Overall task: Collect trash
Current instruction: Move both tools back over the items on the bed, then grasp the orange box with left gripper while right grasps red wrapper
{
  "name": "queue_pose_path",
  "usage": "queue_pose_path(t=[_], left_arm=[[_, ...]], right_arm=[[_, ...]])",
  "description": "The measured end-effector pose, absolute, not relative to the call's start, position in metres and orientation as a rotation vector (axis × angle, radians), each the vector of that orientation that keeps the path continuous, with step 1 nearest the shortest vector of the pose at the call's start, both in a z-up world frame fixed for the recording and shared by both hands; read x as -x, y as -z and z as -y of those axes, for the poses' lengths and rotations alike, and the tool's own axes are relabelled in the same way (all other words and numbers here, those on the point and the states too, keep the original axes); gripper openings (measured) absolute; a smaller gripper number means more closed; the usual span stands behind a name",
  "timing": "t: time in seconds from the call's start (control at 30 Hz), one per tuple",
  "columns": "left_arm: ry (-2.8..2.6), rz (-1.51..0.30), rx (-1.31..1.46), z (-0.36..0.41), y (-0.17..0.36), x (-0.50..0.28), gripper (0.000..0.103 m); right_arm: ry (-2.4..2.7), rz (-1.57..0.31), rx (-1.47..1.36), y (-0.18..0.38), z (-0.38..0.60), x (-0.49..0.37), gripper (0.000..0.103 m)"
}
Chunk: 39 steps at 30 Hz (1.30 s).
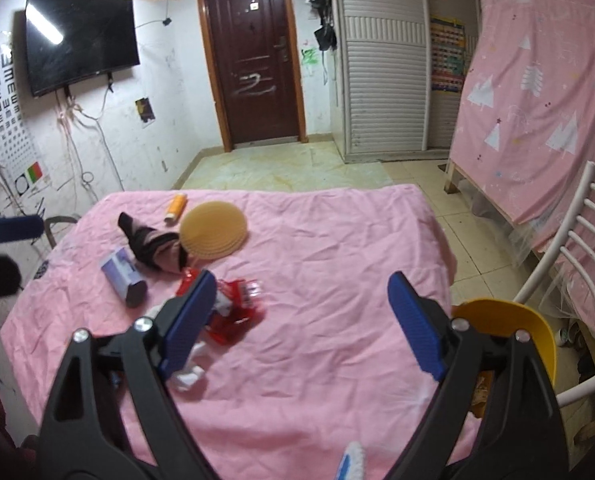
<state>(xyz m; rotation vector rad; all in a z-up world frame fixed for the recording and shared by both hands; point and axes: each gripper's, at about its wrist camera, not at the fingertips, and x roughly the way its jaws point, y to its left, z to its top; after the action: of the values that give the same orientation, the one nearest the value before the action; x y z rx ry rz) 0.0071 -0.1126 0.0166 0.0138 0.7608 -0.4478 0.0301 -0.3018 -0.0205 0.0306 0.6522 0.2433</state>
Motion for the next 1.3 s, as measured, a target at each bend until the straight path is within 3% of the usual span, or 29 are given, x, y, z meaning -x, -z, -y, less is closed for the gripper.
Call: queue_pose_path(t=[0.33,0.7,0.77,0.83,1.03,1.23,1.3], left_arm=[[0.451,-0.825,-0.028,0.09,0.02,-0.009,0.084],[0.498,-0.851,-0.253,0.125,0.057,-0.012,0.079],[0.504,-0.867,-0.28,0.131,0.062,-0.014,0.075],[0.498,-0.892,-0.296,0.135,0.069,-0.019,0.061],[0.469,-0.922,-0.341,0.138,0.086,-0.024,0.033],[0.443,-0.916,-0.247,0.117,0.084,-0.031,0.015],[0.429,-0.908,-0.212,0.109,0.081,-0.033,0.013]], right_arm=[[-0.272,-0.693,0.014,0.03,0.269,-0.038,0.084],[-0.272,-0.716,0.04,0.038,0.253,-0.042,0.084],[-0.273,-0.719,0.044,0.038,0.252,-0.042,0.084],[-0.273,-0.721,0.046,0.038,0.251,-0.043,0.084],[-0.273,-0.73,0.047,0.041,0.25,-0.045,0.084],[-0.286,-0.738,0.049,0.044,0.246,-0.049,0.084],[-0.295,-0.741,0.061,0.045,0.241,-0.05,0.084]])
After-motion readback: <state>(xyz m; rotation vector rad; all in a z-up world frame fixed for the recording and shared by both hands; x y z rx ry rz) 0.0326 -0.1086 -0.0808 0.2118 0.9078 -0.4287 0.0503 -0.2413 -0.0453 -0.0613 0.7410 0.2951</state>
